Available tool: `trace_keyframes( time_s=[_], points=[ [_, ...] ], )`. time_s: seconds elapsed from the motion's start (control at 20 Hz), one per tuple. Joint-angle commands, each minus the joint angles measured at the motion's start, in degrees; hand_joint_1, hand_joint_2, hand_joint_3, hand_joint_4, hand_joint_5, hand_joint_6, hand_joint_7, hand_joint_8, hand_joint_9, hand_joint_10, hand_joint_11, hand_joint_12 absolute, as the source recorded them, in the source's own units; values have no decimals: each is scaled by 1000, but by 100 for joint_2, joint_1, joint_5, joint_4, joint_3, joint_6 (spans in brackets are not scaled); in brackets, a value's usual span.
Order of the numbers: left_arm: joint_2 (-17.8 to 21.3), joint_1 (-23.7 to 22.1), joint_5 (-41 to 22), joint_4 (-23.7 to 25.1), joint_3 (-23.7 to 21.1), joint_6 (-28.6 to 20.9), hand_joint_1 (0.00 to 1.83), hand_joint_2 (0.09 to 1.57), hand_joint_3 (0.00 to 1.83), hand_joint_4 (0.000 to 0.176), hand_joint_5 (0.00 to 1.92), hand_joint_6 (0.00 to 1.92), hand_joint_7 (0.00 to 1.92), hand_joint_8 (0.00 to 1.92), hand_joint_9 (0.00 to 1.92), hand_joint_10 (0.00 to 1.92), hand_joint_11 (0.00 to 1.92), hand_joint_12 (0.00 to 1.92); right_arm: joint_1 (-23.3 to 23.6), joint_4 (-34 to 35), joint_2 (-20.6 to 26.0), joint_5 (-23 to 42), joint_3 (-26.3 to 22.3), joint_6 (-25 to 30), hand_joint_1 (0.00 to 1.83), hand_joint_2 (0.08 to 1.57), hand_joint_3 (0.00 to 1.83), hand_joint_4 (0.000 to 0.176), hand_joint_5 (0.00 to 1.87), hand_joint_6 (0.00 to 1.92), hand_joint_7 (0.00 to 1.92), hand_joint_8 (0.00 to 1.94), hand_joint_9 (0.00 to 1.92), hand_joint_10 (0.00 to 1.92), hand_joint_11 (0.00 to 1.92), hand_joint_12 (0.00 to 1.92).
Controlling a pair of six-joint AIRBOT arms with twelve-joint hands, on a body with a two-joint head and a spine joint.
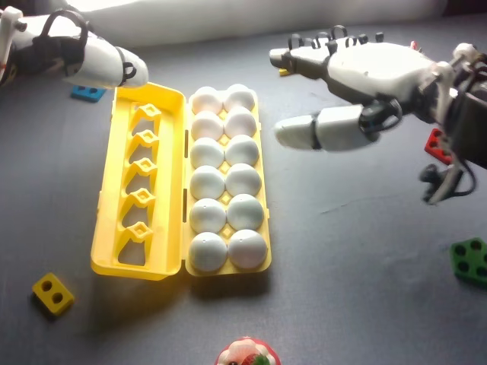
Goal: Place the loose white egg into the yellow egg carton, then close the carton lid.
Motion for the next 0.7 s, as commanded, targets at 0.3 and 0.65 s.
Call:
trace_keyframes(
  time_s=[0.3,0.65],
  points=[
    [-20,267,-438,264,76,-1364,189,1300,0,0,347,31,509,47,512,115,0,1288,-243,-1568,1462,409,-951,888,258,1149,6,0,128,72,218,7,132,34,0,217],
    [-99,543,-902,264,17,-2366,140,1309,2,0,422,4,594,102,270,931,0,1408,-576,-1959,2493,465,-1648,1011,233,1173,5,0,142,44,189,1,119,22,0,227]
  ],
)
